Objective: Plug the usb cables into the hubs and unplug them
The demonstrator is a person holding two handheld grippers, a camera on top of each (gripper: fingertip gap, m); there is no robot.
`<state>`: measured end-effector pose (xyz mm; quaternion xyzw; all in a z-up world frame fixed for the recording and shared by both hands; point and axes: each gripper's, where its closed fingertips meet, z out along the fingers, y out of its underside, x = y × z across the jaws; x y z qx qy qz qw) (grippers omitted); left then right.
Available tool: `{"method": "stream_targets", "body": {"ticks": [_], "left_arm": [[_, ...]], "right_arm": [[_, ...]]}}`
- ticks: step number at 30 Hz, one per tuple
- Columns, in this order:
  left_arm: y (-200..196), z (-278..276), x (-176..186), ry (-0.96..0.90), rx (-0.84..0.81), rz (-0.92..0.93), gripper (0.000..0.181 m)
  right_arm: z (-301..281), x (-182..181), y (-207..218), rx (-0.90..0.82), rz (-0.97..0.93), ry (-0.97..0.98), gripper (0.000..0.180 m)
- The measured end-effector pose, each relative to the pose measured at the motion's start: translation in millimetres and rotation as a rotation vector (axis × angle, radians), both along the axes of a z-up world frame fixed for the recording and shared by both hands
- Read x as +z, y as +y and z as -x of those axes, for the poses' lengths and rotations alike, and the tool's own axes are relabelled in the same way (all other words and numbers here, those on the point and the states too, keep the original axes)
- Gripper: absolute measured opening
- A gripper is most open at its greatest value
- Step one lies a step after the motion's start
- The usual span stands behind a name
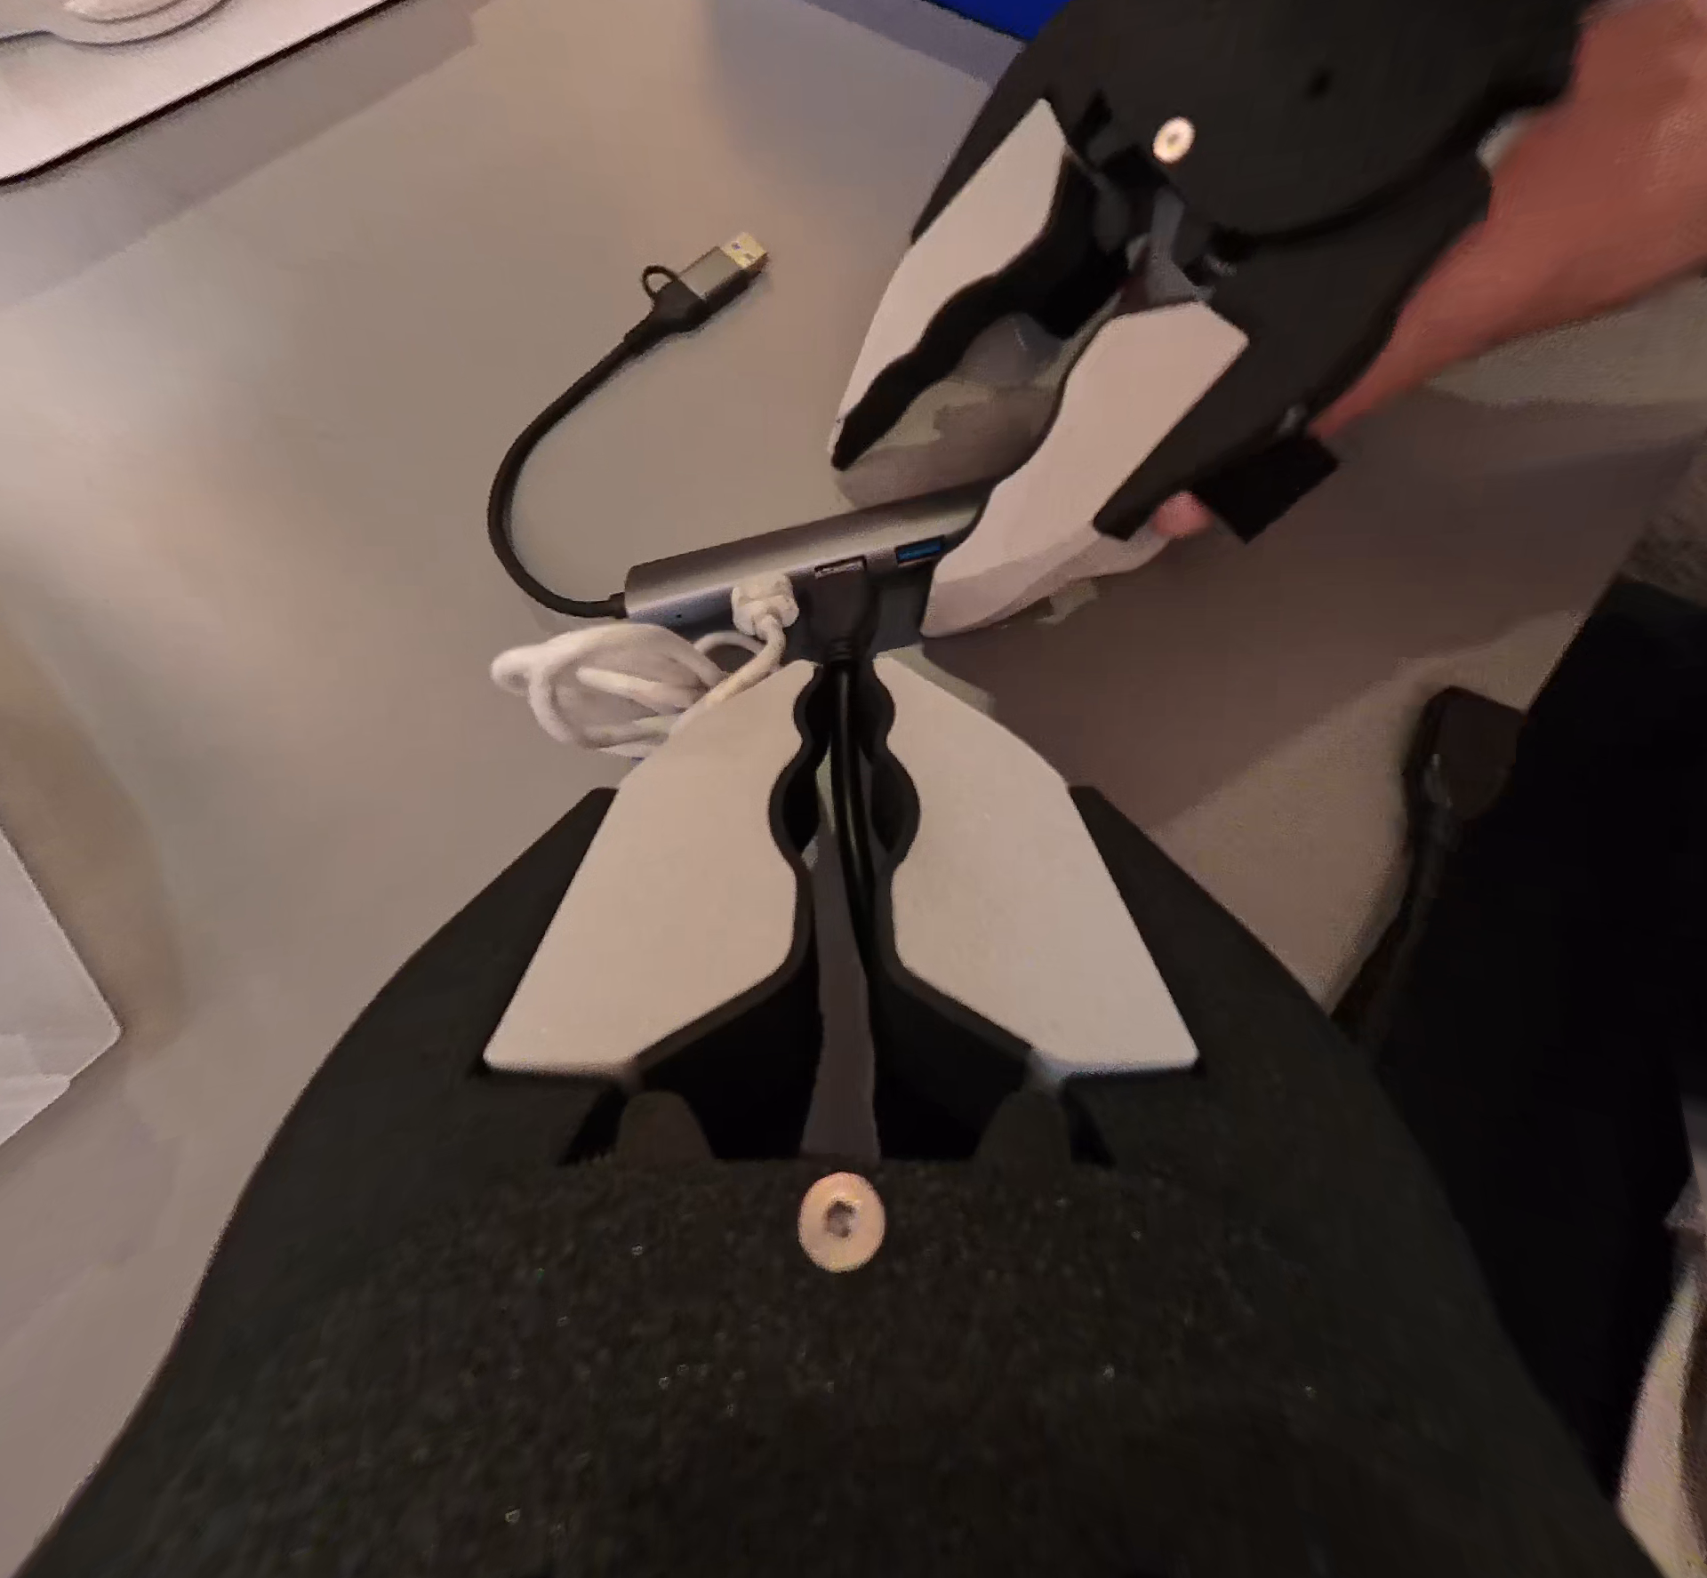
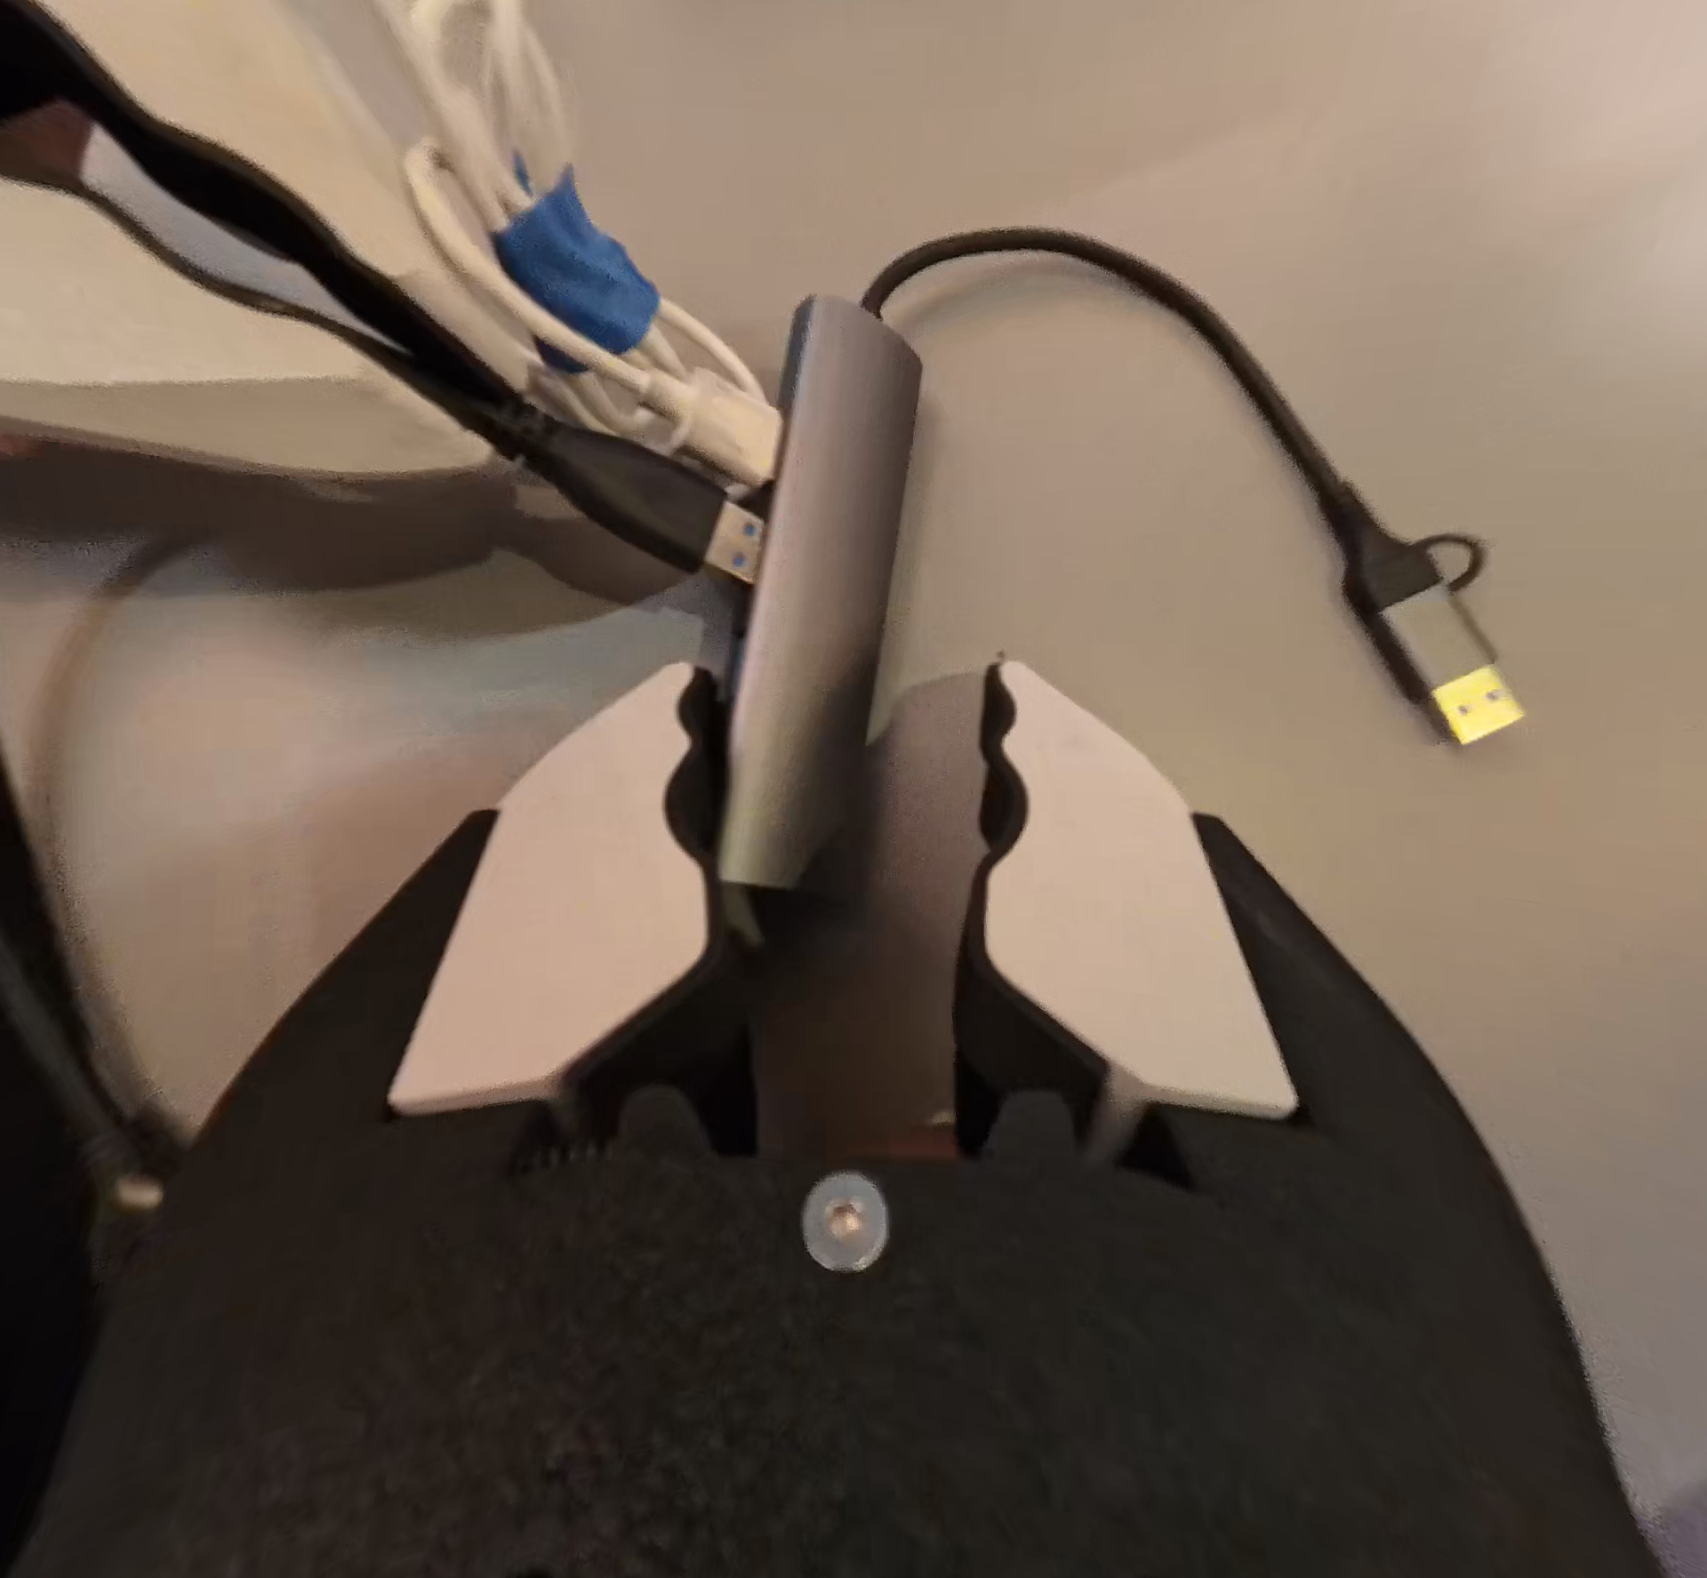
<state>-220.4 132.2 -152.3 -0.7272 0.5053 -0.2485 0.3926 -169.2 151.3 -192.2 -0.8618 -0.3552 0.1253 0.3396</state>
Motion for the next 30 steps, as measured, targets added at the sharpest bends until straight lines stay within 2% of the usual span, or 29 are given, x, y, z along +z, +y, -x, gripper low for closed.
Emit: {"method": "stream_targets", "body": {"ticks": [3,7,10,12,22,25,30], "left_arm": [[-1.3,1.6,-4.8,0.011,-0.04,0.0,0.005],[-2.6,1.7,-12.3,0.017,-0.041,0.021,0.005],[-4.3,1.0,-12.8,0.031,-0.034,-0.003,0.005],[-6.3,-0.6,-12.1,0.024,-0.029,0.001,0.005],[-9.8,-3.5,-22.6,0.087,0.002,-0.033,0.005],[-9.5,-4.4,-27.2,0.109,0.007,-0.013,0.005],[-7.1,-9.3,-14.3,0.017,0.019,-0.014,0.005]], "right_arm": [[1.9,-1.3,-3.8,0.016,0.075,0.059,0.06],[12.9,-1.9,-5.1,0.019,0.093,0.027,0.048],[15.9,-3.0,-4.0,-0.059,0.061,-0.004,0.044],[10.7,-2.8,-4.3,-0.084,0.079,0.003,0.032],[8.1,-0.9,-6.4,-0.133,0.117,0.127,0.031],[5.9,-1.5,-5.5,-0.129,0.069,0.069,0.031],[5.1,-0.2,-5.1,-0.12,0.116,0.151,0.031]]}}
